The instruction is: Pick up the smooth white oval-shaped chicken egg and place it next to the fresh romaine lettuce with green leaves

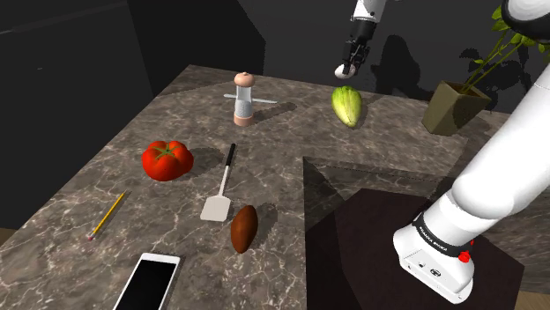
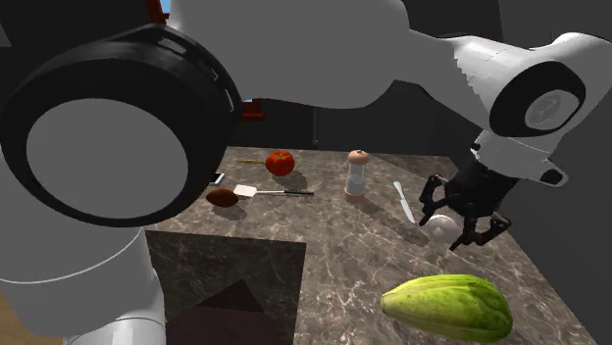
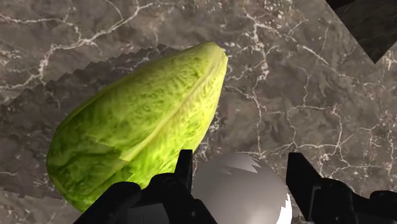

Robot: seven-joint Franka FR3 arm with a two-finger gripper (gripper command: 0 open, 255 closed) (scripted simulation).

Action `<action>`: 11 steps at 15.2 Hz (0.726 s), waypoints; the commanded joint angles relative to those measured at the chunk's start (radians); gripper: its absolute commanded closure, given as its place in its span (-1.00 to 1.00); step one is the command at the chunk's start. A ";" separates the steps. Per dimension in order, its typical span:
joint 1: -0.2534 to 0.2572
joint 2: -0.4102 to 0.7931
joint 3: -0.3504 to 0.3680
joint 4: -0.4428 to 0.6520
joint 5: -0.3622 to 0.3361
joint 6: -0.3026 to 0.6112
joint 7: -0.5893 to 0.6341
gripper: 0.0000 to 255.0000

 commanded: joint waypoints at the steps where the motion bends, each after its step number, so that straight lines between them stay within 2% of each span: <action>1: -0.026 0.032 -0.019 0.039 -0.002 -0.014 -0.044 1.00; 6: -0.098 0.149 -0.059 0.198 0.004 -0.072 -0.147 1.00; 11: -0.186 0.299 -0.087 0.417 0.023 -0.154 -0.241 1.00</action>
